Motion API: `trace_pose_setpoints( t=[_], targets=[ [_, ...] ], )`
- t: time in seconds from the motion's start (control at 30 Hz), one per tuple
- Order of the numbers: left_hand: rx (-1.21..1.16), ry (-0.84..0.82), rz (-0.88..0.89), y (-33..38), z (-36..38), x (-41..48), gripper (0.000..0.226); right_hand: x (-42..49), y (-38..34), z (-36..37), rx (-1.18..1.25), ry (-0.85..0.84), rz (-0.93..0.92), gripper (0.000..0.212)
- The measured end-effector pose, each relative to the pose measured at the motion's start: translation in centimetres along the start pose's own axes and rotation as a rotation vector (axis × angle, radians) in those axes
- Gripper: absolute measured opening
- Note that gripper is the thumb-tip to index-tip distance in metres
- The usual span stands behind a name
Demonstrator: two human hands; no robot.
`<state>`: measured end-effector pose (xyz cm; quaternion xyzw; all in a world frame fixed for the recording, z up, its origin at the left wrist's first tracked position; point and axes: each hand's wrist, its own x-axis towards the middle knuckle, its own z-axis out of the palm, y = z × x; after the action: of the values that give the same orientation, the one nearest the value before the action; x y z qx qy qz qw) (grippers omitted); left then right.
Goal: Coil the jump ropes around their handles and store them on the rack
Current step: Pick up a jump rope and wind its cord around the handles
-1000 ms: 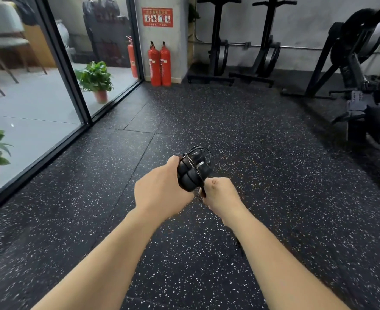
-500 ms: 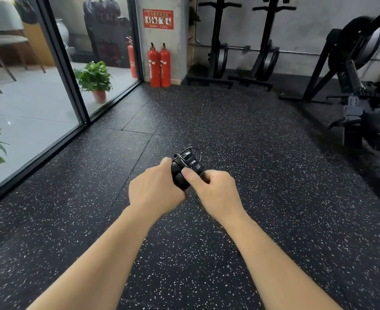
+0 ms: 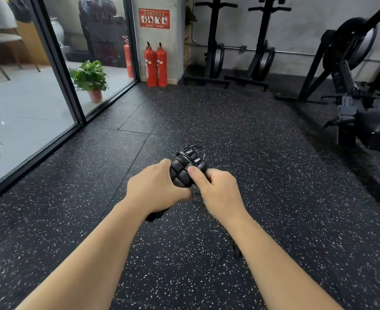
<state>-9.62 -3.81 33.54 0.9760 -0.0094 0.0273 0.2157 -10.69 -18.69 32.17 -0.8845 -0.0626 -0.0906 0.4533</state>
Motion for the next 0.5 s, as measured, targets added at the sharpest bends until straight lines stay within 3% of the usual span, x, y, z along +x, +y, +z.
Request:
trace_pose_setpoints(
  t=[0.1, 0.27, 0.4, 0.5],
  targets=[
    [0.001, 0.034, -0.077, -0.2, 0.0, 0.0, 0.038, 0.1, 0.1, -0.4, -0.077, -0.078, 0.024, 0.053],
    [0.176, 0.118, -0.162, -1.6, -0.4, 0.6, 0.037, -0.8, -1.3, -1.9, -0.571, -0.007, -0.115, 0.048],
    [0.402, 0.056, -0.061, -1.1, 0.4, 0.5, 0.027, -0.7, -2.0, -2.7, -0.667, 0.109, -0.312, 0.055],
    [0.552, 0.033, 0.112, 0.5, 1.7, -0.3, 0.025, -0.2, -1.5, -3.3, -0.643, 0.114, -0.389, 0.058]
  ],
)
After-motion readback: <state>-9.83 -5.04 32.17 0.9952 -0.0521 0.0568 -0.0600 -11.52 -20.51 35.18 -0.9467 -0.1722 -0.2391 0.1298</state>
